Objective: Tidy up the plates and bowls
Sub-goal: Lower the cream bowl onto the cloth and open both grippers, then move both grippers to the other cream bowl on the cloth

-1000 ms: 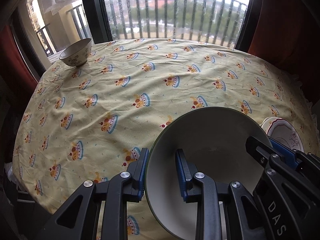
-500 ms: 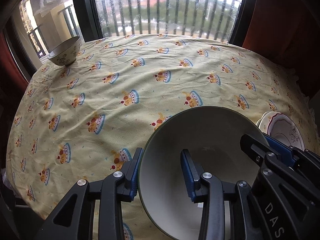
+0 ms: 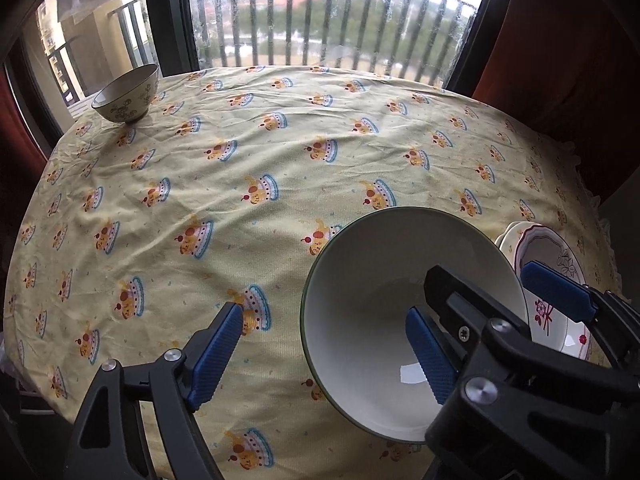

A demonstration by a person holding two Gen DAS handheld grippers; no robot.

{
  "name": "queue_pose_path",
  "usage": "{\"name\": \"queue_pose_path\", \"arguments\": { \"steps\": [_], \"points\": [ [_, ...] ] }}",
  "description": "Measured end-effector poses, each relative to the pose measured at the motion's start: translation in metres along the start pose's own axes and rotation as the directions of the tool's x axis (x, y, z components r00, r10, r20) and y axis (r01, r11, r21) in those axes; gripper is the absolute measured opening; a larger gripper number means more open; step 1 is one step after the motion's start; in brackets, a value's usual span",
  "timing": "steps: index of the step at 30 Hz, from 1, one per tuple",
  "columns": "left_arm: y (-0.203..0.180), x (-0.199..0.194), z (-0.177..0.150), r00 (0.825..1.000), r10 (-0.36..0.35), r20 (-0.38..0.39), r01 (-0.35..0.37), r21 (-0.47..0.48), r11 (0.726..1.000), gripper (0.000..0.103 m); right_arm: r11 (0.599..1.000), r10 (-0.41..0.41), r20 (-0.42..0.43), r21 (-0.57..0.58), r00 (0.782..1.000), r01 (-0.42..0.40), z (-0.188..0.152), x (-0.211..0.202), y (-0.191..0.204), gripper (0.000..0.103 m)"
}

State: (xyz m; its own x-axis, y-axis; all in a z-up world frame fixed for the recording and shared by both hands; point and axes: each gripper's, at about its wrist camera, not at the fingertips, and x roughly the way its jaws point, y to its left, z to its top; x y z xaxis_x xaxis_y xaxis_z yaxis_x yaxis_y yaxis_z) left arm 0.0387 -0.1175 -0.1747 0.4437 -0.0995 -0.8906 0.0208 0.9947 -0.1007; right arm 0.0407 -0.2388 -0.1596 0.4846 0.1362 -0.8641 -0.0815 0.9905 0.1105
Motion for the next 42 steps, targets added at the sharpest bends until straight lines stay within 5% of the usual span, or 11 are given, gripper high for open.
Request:
{"name": "queue_pose_path", "arguments": {
  "steps": [25, 42],
  "points": [
    [0.100, -0.040, 0.064, 0.997, 0.009, 0.077, -0.011, 0.034, 0.999, 0.091, 0.998, -0.034, 0.080, 0.048, 0.996, 0.030, 0.059, -0.018, 0.103, 0.084],
    [0.198, -0.026, 0.124, 0.994, 0.021, 0.104, -0.028, 0.075, 0.997, 0.098, 0.994, -0.076, 0.096, 0.082, 0.992, 0.068, 0.114, 0.018, 0.200, 0.093]
  ]
}}
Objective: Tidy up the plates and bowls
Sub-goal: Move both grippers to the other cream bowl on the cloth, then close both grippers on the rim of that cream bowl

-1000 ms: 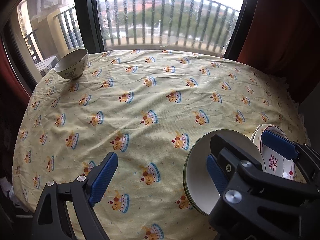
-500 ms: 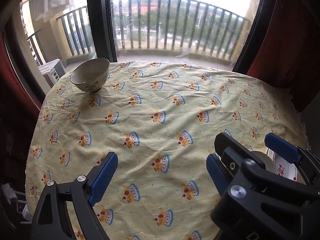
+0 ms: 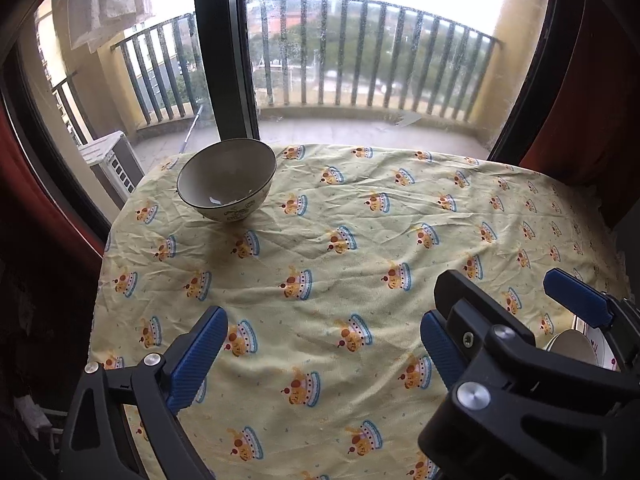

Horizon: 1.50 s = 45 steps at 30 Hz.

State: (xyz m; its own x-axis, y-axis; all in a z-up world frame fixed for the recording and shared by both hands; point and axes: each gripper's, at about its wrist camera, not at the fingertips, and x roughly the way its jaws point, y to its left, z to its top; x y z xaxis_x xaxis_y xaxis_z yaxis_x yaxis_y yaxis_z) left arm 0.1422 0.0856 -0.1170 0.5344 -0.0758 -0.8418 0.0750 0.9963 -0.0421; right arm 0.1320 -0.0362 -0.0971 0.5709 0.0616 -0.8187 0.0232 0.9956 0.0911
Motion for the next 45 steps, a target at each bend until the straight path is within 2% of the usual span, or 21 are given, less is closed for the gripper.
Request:
{"name": "queue_pose_path", "arguments": {
  "steps": [3, 9, 21, 25, 32, 37, 41, 45],
  "points": [
    [0.019, 0.006, 0.011, 1.000, 0.001, 0.007, -0.001, -0.003, 1.000, 0.098, 1.000, -0.013, 0.011, 0.007, 1.000, 0.012, 0.008, 0.008, 0.019, 0.097],
    [0.054, 0.017, 0.035, 1.000, 0.002, 0.024, -0.002, -0.003, 1.000, 0.098, 0.999, -0.037, 0.025, 0.016, 0.999, 0.037, 0.029, 0.025, 0.050, 0.097],
    [0.091, 0.051, 0.083, 0.996, 0.039, 0.082, -0.041, 0.020, 0.999, 0.097, 0.995, -0.093, 0.068, 0.043, 0.993, 0.090, 0.075, 0.066, 0.092, 0.097],
    [0.102, 0.070, 0.097, 0.994, 0.060, 0.092, -0.063, 0.023, 0.998, 0.093, 0.994, -0.101, 0.066, 0.044, 0.993, 0.098, 0.088, 0.088, 0.102, 0.097],
    [0.124, 0.105, 0.115, 0.992, 0.091, 0.089, -0.090, -0.017, 0.996, 0.083, 0.993, -0.111, 0.066, 0.047, 0.992, 0.108, 0.106, 0.123, 0.119, 0.095],
    [0.136, 0.130, 0.123, 0.993, 0.096, 0.072, -0.093, -0.044, 0.995, 0.071, 0.993, -0.104, 0.056, 0.058, 0.993, 0.100, 0.113, 0.151, 0.130, 0.084],
    [0.142, 0.145, 0.124, 0.993, 0.103, 0.058, -0.100, -0.045, 0.994, 0.056, 0.992, -0.109, 0.045, 0.069, 0.993, 0.106, 0.115, 0.171, 0.137, 0.078],
    [0.149, 0.159, 0.120, 0.995, 0.092, 0.036, -0.090, -0.061, 0.994, 0.048, 0.993, -0.098, 0.017, 0.074, 0.995, 0.096, 0.113, 0.190, 0.141, 0.067]
  ]
}}
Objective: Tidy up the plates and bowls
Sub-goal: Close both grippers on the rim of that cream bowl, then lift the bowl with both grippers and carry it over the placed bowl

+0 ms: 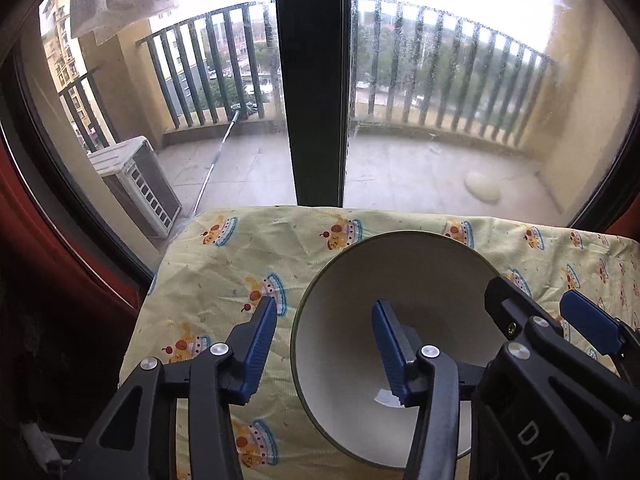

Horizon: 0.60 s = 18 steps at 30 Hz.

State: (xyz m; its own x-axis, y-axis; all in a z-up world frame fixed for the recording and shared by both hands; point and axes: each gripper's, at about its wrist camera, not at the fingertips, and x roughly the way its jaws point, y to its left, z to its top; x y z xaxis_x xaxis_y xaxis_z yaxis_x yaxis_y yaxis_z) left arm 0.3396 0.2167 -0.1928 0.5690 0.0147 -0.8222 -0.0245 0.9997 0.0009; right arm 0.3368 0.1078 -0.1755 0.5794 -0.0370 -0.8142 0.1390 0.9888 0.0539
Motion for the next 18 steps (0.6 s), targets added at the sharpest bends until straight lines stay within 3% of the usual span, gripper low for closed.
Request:
{"name": "queue_pose_path", "arguments": {
  "steps": [4, 9, 18],
  "points": [
    [0.002, 0.008, -0.002, 1.000, -0.006, -0.008, 0.006, 0.000, 1.000, 0.037, 1.000, 0.009, -0.027, 0.002, 1.000, -0.009, -0.003, 0.013, 0.004, 0.052],
    [0.000, 0.010, -0.004, 1.000, -0.006, -0.003, 0.006, 0.025, 1.000, 0.027, 0.999, 0.045, -0.052, 0.007, 0.998, -0.044, -0.004, 0.023, 0.006, 0.023],
    [0.000, 0.005, -0.005, 1.000, -0.005, -0.008, 0.005, 0.036, 0.999, 0.022, 0.998, 0.059, -0.058, -0.009, 0.997, -0.059, -0.006, 0.022, 0.007, 0.021]
  ]
}}
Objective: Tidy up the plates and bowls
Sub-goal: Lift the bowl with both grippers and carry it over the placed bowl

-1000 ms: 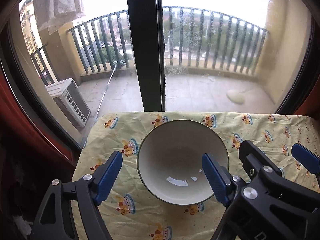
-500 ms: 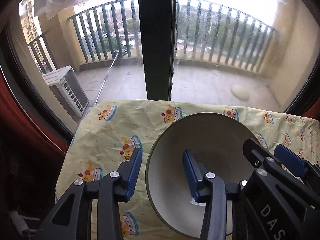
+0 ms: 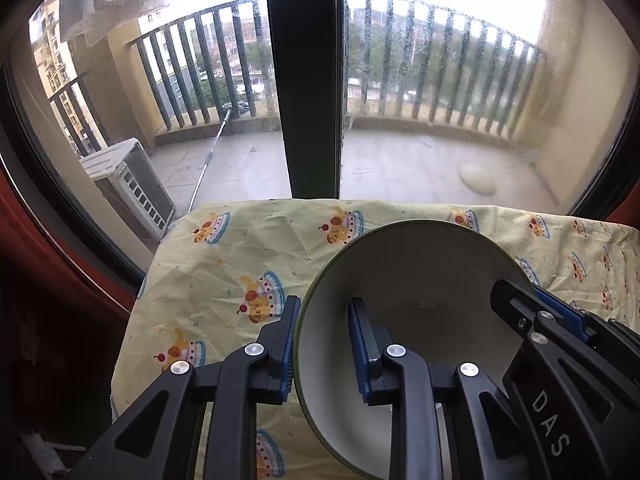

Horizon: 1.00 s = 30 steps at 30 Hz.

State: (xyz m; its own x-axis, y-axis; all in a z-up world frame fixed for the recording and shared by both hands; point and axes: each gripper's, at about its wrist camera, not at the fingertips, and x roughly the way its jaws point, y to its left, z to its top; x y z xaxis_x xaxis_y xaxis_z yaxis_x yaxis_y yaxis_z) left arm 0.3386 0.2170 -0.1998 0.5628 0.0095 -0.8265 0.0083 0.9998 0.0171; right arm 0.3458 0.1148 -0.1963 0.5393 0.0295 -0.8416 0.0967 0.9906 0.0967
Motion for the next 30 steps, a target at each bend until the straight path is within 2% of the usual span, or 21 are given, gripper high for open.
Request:
{"name": "queue_pose_path", "arguments": {
  "steps": [12, 30],
  "points": [
    [-0.013, -0.016, -0.015, 1.000, -0.017, -0.010, 0.017, -0.016, 1.000, 0.022, 1.000, -0.020, -0.007, -0.021, 1.000, 0.019, -0.009, -0.020, -0.012, 0.020],
    [-0.064, -0.065, -0.048, 1.000, 0.006, -0.004, -0.007, -0.044, 0.999, 0.022, 1.000, 0.004, -0.013, -0.020, 1.000, -0.004, -0.038, -0.069, -0.068, 0.020]
  ]
}}
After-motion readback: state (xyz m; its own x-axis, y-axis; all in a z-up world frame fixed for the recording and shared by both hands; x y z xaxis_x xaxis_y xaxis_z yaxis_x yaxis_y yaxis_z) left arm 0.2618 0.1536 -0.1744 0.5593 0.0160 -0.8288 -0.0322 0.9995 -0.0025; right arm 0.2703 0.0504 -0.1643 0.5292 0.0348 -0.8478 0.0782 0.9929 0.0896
